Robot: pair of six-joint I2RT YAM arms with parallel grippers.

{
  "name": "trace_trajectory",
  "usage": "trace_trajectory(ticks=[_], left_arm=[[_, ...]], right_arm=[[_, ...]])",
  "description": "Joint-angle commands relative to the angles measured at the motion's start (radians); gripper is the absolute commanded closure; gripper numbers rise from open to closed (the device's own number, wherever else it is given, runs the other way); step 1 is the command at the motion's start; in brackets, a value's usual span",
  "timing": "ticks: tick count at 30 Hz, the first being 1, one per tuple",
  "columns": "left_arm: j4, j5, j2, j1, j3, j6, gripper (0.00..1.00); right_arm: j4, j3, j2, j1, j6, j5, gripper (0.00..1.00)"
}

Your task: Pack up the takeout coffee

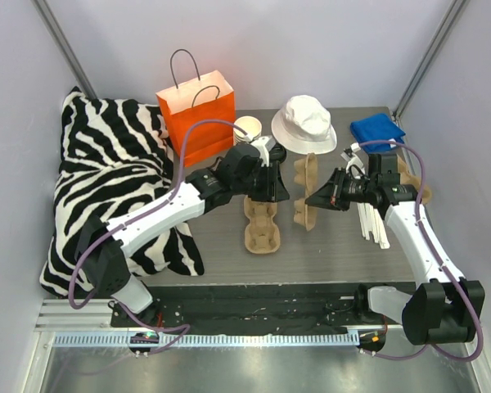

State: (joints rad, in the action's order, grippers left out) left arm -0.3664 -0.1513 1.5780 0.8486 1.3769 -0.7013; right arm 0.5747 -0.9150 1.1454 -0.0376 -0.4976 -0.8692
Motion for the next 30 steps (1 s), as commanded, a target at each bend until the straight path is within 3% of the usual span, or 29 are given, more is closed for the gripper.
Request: trace_trajectory(ticks=[1,7,12,14,19,30], left_arm=[[0.014,-0.074,-0.029,-0.039,-0.030,-0.010,0.53],[-0.025,-0.194,-0.065,-0.060,-0.036,0.108,0.30],[-0.132,-0.353,-0.084,-0.089,-0.015,0.274,0.04],[-0.183,-0.396,-0.076,-0.130,-0.010,0.298,0.02],[-0.155,-0.660,-0.076,-0.258,-0.047,0.278,0.00],[-0.207,-0.692,-0.134,-0.394,-0.107,0.307,0.00]], right_arm=[[0.117,-0.122,-0.009,-0.004,0.166,0.085,0.99],[0.313,-0.295,0.022,0.002,0.370,0.344,0.99],[0.577,-0.531,0.181,0.100,0.750,0.579,0.99],[0.629,-0.617,0.243,0.224,0.855,0.604,0.99],[0.761,-0.772,0.460,0.398,1.092,0.708,0.99],[0.688,-0.877,0.681,0.441,1.113,0.840,0.99]])
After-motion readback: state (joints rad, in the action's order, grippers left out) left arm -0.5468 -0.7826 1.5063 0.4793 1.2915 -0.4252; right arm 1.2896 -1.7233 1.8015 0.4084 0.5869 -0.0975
